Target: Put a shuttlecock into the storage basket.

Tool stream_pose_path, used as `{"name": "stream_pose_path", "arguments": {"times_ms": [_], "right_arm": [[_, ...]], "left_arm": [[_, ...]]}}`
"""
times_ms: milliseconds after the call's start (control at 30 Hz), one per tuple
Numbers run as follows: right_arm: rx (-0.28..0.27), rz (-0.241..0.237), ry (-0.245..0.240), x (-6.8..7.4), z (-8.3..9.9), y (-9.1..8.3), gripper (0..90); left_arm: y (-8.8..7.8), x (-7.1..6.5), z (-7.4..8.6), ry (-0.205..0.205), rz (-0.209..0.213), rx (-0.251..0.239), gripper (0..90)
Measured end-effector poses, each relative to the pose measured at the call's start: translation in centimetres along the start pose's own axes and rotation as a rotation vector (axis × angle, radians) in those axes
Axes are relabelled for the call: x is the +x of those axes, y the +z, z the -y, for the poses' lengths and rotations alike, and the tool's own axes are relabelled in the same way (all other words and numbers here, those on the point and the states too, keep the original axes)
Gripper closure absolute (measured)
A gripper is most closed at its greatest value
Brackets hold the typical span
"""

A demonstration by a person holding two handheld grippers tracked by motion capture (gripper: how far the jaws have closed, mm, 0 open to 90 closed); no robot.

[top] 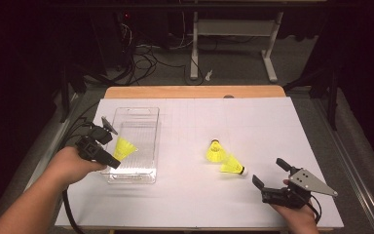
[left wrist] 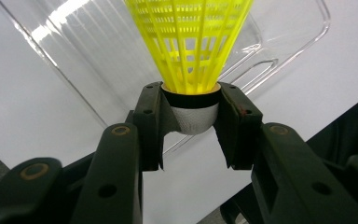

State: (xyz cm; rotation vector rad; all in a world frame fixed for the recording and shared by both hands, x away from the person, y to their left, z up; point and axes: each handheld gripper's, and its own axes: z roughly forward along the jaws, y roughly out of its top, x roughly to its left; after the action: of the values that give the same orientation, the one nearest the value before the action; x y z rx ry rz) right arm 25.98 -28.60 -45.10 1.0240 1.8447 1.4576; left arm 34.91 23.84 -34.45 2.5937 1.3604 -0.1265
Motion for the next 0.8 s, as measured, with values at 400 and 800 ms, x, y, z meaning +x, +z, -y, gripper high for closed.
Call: {"name": "stream_pose_path", "arguments": {"times_ms": [400,800], "right_arm": [[0.003,-0.001,-0.003,0.0,0.0,0.1,0.2],[0.000,-0.004,-0.004,-0.1,0.0,0.0,0.2]], "left_arm": [[-1.1,0.5,-0.9,-0.008,-0.009,0.005,64.9],[-1.6,1.6,-2.8,-0.047,-0.002,-0.021,64.9]]}}
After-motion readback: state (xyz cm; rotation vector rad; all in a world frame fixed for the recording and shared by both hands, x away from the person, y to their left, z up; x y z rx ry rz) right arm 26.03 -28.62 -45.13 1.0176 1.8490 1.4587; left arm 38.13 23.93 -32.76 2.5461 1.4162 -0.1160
